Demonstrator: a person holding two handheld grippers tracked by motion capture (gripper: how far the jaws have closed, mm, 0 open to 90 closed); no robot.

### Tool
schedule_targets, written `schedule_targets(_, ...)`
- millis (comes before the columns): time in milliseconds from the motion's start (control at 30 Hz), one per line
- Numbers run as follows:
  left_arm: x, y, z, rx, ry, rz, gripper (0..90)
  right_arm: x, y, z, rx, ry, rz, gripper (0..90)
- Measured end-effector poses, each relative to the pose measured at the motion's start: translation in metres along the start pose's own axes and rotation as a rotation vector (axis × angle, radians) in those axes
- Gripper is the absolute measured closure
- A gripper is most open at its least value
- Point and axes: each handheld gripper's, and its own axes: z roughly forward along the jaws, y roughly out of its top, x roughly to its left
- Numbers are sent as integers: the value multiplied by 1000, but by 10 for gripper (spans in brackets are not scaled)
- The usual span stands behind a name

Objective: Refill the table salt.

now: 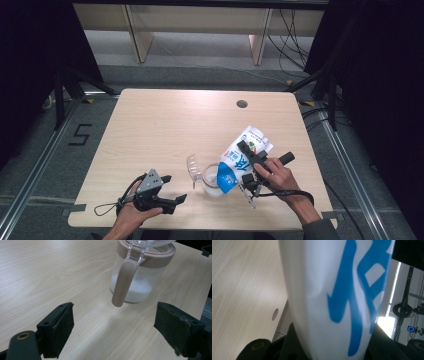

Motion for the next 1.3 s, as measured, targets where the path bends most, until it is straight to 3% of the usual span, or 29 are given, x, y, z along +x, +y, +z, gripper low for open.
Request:
schedule_targets(100,0,0,0,-1,-5,0,152,0,0,0,5,-5,5,711)
schedule_targets(200,0,0,0,-1,-8,2,152,-4,1,1,-29,-18,-40,713)
schedule_targets(300,0,0,0,-1,-5,0,152,-4,1,1,-27,-18,-41,717)
schedule_targets(333,1,0,0,-1,-7,4,153,-1,0,1,-10,-11,-5,718)
schedule_targets(433,0,0,0,-1,-5,0,153,0,0,0,-6,-16,9,721)
schedule_targets(1067,0,0,0,-2,-4,0,153,-2,0,0,2,-11,-10,750)
schedule_targets(1100,0,0,0,6,-4,2,152,-4,0,0,-4,-16,-33,753)
schedule_targets(1167,0,0,0,5,-3,3,153,-3,0,0,6,-6,-12,756)
schedule_targets(1233,0,0,0,5,-3,3,153,-5,0,0,-2,-18,-32,761)
schedule_targets(1300,0,0,0,2,-6,4,152,-3,0,0,9,-4,-5,765)
